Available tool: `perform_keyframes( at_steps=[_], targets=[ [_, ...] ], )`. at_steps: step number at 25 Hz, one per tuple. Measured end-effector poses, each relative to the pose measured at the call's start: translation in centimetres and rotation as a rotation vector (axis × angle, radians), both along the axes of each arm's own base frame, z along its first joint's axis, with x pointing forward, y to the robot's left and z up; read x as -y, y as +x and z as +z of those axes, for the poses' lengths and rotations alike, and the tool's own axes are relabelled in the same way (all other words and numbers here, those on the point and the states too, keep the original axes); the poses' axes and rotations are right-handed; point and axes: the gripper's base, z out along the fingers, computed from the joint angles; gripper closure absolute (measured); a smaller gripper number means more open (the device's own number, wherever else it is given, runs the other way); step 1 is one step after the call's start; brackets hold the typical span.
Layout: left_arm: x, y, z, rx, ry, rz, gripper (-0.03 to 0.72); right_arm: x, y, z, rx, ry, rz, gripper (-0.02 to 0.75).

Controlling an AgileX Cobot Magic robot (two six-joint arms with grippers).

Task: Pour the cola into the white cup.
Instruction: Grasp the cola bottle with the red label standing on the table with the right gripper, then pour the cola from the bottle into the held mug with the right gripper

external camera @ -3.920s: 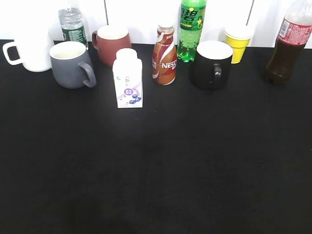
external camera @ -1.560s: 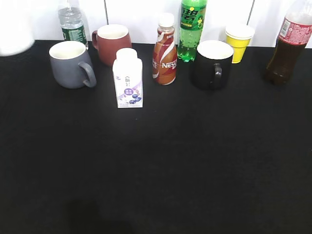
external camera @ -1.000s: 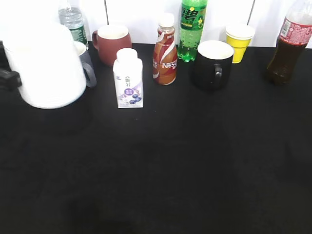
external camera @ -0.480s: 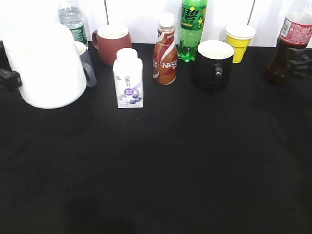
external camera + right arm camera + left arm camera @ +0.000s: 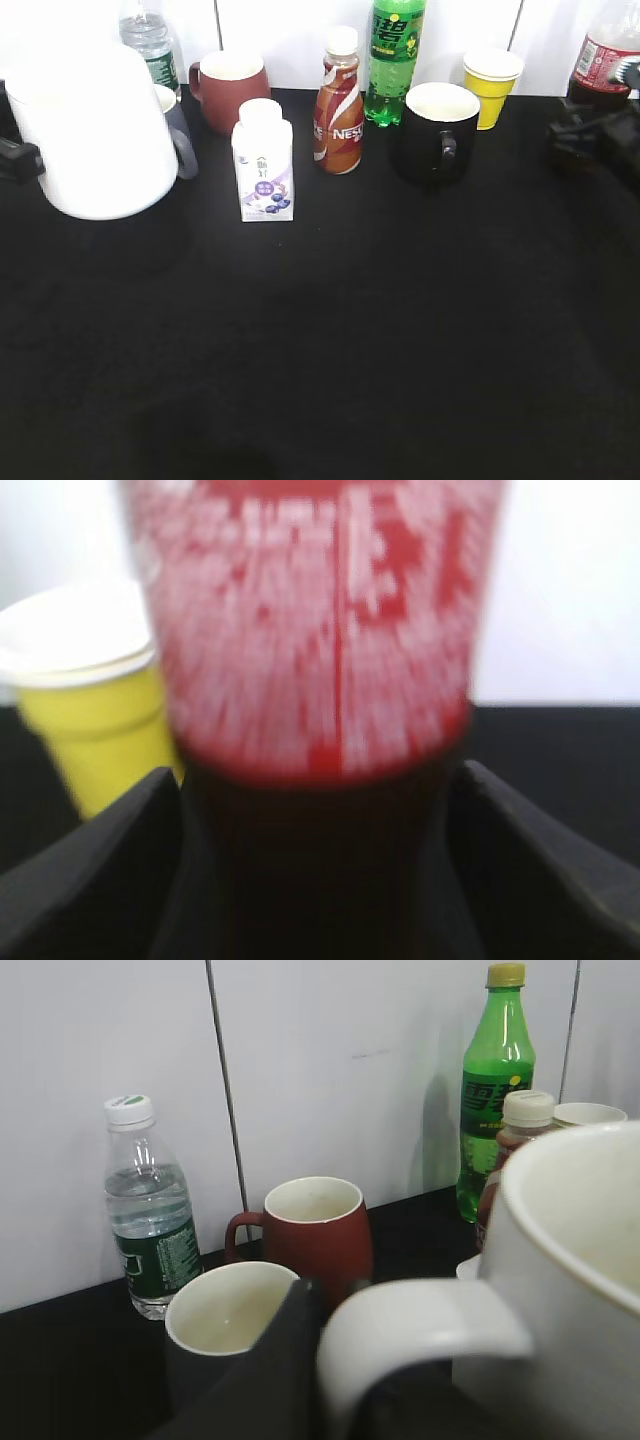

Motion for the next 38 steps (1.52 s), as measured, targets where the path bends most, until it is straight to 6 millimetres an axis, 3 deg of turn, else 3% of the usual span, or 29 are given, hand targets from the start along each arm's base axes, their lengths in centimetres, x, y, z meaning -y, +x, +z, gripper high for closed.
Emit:
perform_keyframes(
  at_steps=[5, 6, 7, 9, 14, 17, 19, 22, 24, 27, 30, 32, 38],
  targets=[
    [0.0, 0.0, 0.0, 0.000, -0.001, 0.001, 0.647, -0.1, 3.1, -1.6, 0.022, 0.001, 0.000, 0.158],
    [0.0, 0.0, 0.0, 0.000, -0.002, 0.000, 0.647, -0.1, 3.2, -1.9, 0.020, 0.000, 0.001, 0.178],
    [0.0, 0.0, 0.0, 0.001, -0.002, 0.000, 0.647, -0.1, 3.2, -1.9, 0.028, -0.004, 0.006, 0.259],
    [0.0, 0.0, 0.0, 0.001, -0.002, 0.000, 0.647, -0.1, 3.3, -1.9, 0.036, -0.005, 0.008, 0.332],
    [0.0, 0.0, 0.0, 0.001, -0.002, 0.000, 0.647, -0.2, 3.1, -1.8, 0.071, -0.010, 0.010, 0.342],
    [0.0, 0.0, 0.0, 0.001, -0.002, 0.000, 0.647, -0.2, 2.4, -1.1, 0.103, -0.015, 0.015, 0.351],
    [0.0, 0.0, 0.1, 0.007, -0.005, -0.003, 0.647, -0.7, 1.5, 1.5, 0.152, -0.041, 0.075, 0.351],
    [0.1, -0.1, 0.1, 0.011, 0.002, -0.015, 0.647, -3.7, -0.3, 6.6, 0.279, -0.125, 0.288, 0.352],
    [0.7, 0.0, -0.4, 0.005, 0.011, -0.055, 0.647, -8.0, -1.5, 8.4, 0.287, -0.135, 0.419, 0.352],
    [2.5, 0.5, -2.2, -0.039, -0.016, -0.142, 0.647, -15.1, -4.1, 8.9, 0.262, -0.143, 0.631, 0.352],
    [4.0, 0.8, -3.8, -0.055, -0.062, -0.225, 0.647, -19.6, -6.6, 8.2, 0.246, -0.282, 0.827, 0.352],
    [4.1, 0.8, -4.0, -0.062, -0.061, -0.229, 0.647, -20.6, -7.3, 7.7, 0.258, -0.435, 0.887, 0.352],
    [4.4, 0.5, -4.5, -0.058, 0.038, -0.284, 0.647, -20.3, -7.1, 7.2, 0.397, -0.966, 0.846, 0.352]
  ],
)
